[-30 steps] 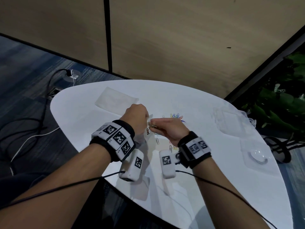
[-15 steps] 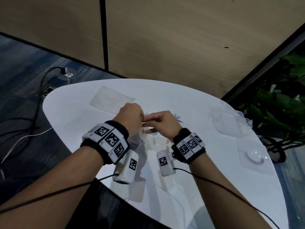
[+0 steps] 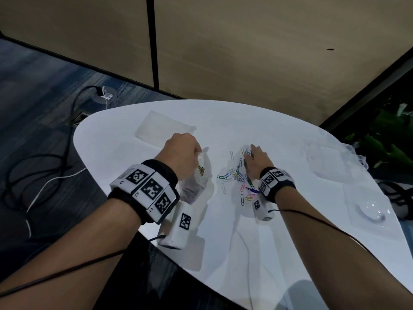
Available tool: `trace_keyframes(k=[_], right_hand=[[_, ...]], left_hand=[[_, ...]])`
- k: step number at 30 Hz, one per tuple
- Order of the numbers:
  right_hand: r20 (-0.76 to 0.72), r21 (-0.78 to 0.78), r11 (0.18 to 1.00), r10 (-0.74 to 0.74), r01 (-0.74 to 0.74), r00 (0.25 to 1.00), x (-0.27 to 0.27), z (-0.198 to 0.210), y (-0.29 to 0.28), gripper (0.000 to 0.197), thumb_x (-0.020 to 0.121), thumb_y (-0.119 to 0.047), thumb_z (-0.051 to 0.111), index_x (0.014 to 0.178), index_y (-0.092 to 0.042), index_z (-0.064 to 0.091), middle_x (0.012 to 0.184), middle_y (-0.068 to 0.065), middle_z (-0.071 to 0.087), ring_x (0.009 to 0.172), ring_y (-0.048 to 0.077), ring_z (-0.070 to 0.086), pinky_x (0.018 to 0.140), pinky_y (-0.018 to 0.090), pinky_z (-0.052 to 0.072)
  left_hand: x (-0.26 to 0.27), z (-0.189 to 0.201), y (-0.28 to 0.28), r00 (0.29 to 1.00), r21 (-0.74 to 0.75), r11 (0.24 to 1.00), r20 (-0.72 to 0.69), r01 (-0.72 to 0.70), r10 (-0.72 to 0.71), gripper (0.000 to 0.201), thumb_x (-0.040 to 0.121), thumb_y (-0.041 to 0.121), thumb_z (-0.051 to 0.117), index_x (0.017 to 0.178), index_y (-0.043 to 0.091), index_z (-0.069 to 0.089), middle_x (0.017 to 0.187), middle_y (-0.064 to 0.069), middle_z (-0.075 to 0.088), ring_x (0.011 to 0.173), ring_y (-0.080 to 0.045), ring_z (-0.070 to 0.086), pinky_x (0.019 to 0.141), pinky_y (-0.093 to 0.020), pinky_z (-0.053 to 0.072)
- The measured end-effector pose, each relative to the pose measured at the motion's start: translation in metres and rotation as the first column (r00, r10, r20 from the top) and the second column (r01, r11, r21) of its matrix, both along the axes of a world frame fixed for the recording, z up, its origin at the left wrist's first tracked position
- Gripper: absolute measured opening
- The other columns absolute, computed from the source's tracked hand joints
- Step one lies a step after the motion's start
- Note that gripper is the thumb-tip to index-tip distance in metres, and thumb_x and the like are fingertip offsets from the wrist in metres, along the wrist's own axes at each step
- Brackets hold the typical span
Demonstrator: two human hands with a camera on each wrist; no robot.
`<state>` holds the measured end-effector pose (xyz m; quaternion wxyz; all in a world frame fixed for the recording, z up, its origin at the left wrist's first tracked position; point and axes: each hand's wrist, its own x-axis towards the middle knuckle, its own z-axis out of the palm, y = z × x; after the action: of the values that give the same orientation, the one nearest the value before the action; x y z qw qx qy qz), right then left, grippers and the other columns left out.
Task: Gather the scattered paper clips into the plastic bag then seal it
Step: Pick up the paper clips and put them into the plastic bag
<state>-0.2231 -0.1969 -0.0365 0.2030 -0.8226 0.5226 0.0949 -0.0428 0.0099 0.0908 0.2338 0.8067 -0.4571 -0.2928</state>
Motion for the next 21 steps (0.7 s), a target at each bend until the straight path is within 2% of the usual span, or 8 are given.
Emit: trace_keyframes(k=[3,6,8,11,14,18,20,21], right_hand=[[-0.072,-0.042,0.976,0.210,-0.213,0.975,0.018,0.004,0.020,0.056,0.101,-0.036,0.033,0.153,-0.020,0.020,0.161,0.009,0.014,0.144,0.038,0.018,0.116,0.050,0.025],[-0.236,-0.121,0.880,0.424,-0.460,0.874,0.023,-0.001,0.044,0.060,0.098,-0.021,0.039,0.153,-0.014,0.017,0.158,0.011,0.011,0.140,0.040,0.023,0.112,0.045,0.029],[-0.234,-0.160,0.873,0.420,-0.461,0.877,0.018,-0.007,0.052,0.068,0.090,-0.008,0.050,0.151,-0.013,0.021,0.154,0.014,0.021,0.132,0.036,0.035,0.104,0.040,0.038],[-0.206,-0.269,0.853,0.402,-0.446,0.892,0.007,-0.012,0.064,0.044,0.080,0.003,0.058,0.122,-0.010,0.052,0.122,0.012,0.053,0.102,0.030,0.054,0.071,0.032,0.043],[-0.213,-0.298,0.847,0.391,-0.440,0.896,0.001,-0.009,0.066,0.021,0.080,0.004,0.059,0.095,-0.006,0.068,0.098,0.011,0.062,0.090,0.028,0.062,0.065,0.026,0.038],[0.105,-0.162,0.982,0.115,-0.097,0.988,-0.008,0.011,0.049,0.020,0.081,-0.004,0.063,0.086,-0.014,0.080,0.086,0.002,0.074,0.083,0.017,0.067,0.074,0.017,0.048],[0.351,0.033,0.985,-0.173,0.172,0.920,-0.011,0.022,0.043,0.011,0.077,-0.010,0.073,0.080,-0.017,0.081,0.078,-0.001,0.075,0.076,0.012,0.068,0.074,0.010,0.049],[0.466,0.186,0.947,-0.320,0.263,0.825,-0.013,0.029,0.043,0.009,0.074,-0.010,0.078,0.079,-0.017,0.081,0.077,0.000,0.076,0.076,0.014,0.070,0.077,0.014,0.053]], left_hand=[[0.000,-0.001,-0.001,1.000,0.001,1.000,0.005,0.001,-0.001,0.027,0.093,0.001,0.051,0.090,0.002,0.077,0.094,-0.020,0.075,0.084,-0.038,0.073,0.081,-0.043,0.062],[-0.001,-0.002,-0.003,1.000,0.002,1.000,-0.007,-0.007,0.007,0.027,0.095,0.002,0.051,0.099,0.006,0.078,0.100,-0.016,0.074,0.089,-0.036,0.072,0.084,-0.042,0.062],[-0.002,-0.001,-0.003,1.000,0.005,1.000,-0.003,-0.001,0.001,0.026,0.095,0.002,0.050,0.093,0.006,0.076,0.099,-0.015,0.074,0.089,-0.035,0.073,0.084,-0.042,0.061],[-0.004,0.000,-0.003,1.000,0.016,1.000,0.017,0.005,-0.005,0.026,0.094,0.000,0.050,0.089,0.007,0.074,0.096,-0.015,0.074,0.087,-0.034,0.073,0.083,-0.041,0.061],[-0.006,0.001,-0.002,1.000,0.026,1.000,0.022,0.001,-0.001,0.027,0.094,0.000,0.050,0.093,0.007,0.076,0.096,-0.015,0.074,0.085,-0.033,0.073,0.082,-0.040,0.062],[-0.007,0.002,0.000,1.000,0.033,0.999,0.021,0.000,-0.001,0.028,0.095,0.002,0.051,0.104,0.007,0.076,0.100,-0.015,0.073,0.088,-0.032,0.073,0.084,-0.040,0.062],[-0.006,0.003,0.000,1.000,0.031,1.000,0.018,0.000,-0.001,0.027,0.095,0.002,0.051,0.103,0.007,0.076,0.101,-0.015,0.073,0.087,-0.033,0.073,0.084,-0.041,0.062],[-0.006,0.003,0.000,1.000,0.030,1.000,0.015,0.002,-0.002,0.027,0.095,0.002,0.051,0.102,0.007,0.077,0.100,-0.015,0.073,0.087,-0.033,0.073,0.084,-0.041,0.062]])
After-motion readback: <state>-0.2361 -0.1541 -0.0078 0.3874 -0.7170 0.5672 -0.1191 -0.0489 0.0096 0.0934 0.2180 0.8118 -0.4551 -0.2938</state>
